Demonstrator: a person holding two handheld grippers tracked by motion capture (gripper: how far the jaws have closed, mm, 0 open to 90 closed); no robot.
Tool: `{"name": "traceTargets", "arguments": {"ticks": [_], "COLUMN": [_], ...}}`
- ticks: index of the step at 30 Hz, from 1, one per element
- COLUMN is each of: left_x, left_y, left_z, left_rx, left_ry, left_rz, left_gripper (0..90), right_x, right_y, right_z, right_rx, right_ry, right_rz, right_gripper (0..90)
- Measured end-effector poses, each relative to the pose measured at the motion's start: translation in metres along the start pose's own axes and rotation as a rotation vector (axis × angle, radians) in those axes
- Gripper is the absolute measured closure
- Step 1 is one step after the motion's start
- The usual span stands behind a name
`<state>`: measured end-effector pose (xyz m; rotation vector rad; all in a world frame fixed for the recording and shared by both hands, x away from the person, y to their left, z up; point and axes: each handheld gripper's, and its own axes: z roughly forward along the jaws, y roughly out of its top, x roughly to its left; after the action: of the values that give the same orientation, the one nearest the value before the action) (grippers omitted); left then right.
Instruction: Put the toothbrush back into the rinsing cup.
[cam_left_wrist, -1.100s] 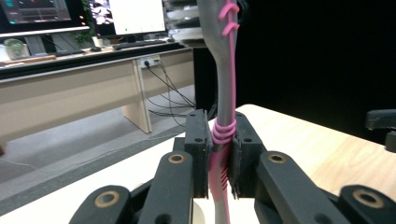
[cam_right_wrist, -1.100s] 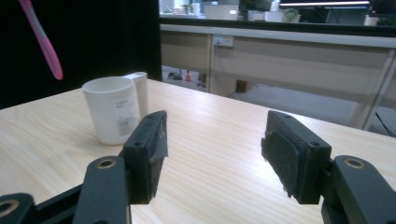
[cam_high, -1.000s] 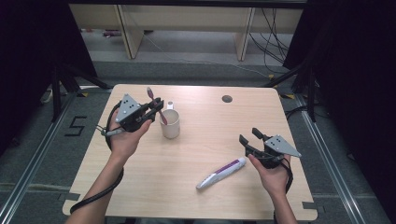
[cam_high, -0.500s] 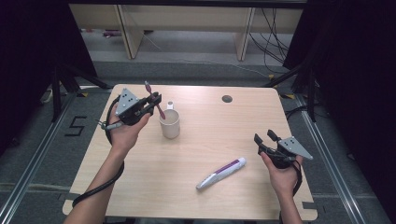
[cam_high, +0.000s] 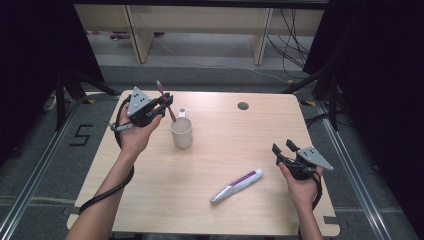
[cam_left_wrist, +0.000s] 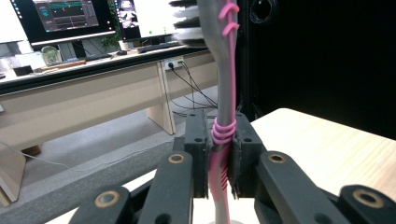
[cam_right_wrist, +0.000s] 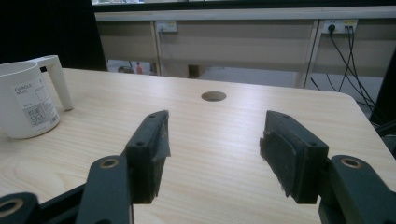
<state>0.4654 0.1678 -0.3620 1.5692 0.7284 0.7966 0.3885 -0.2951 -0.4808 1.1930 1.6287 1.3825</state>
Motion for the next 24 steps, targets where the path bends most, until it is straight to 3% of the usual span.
{"name": "traceTargets", "arguments": {"ticks": [14,15,16,18,19,20,21,24], "left_x": [0.005,0.005,0.005,0.006,0.006,0.007,0.007,0.009], "left_y": [0.001,0.002,0.002,0.002,0.002,0.002,0.001,0.0], "left_z": [0.015,0.016,0.017,0.019,0.02,0.021,0.022,0.025], "left_rx": [-0.007,-0.009,-0.009,-0.01,-0.01,-0.01,-0.015,-0.013], "left_ry": [0.006,0.005,0.005,0.006,0.006,0.007,0.008,0.01], "left_rz": [0.023,0.024,0.027,0.027,0.028,0.028,0.025,0.03], "left_gripper": [79.5,79.5,79.5,79.5,79.5,79.5,79.5,79.5], "right_x": [0.0,0.002,-0.001,-0.001,0.001,0.001,-0.001,-0.001], "right_y": [0.001,0.002,0.001,0.002,0.001,0.001,0.002,0.001], "right_z": [0.0,-0.002,0.0,0.0,-0.001,-0.001,0.0,0.001], "right_rx": [-0.004,0.014,-0.017,0.001,0.013,0.012,0.001,-0.004], "right_ry": [-0.005,-0.015,-0.022,-0.016,-0.012,-0.012,-0.012,-0.007], "right_rz": [0.001,0.031,-0.017,-0.018,0.016,0.014,-0.018,-0.021], "right_gripper": [41.7,41.7,41.7,41.7,41.7,41.7,41.7,41.7]}}
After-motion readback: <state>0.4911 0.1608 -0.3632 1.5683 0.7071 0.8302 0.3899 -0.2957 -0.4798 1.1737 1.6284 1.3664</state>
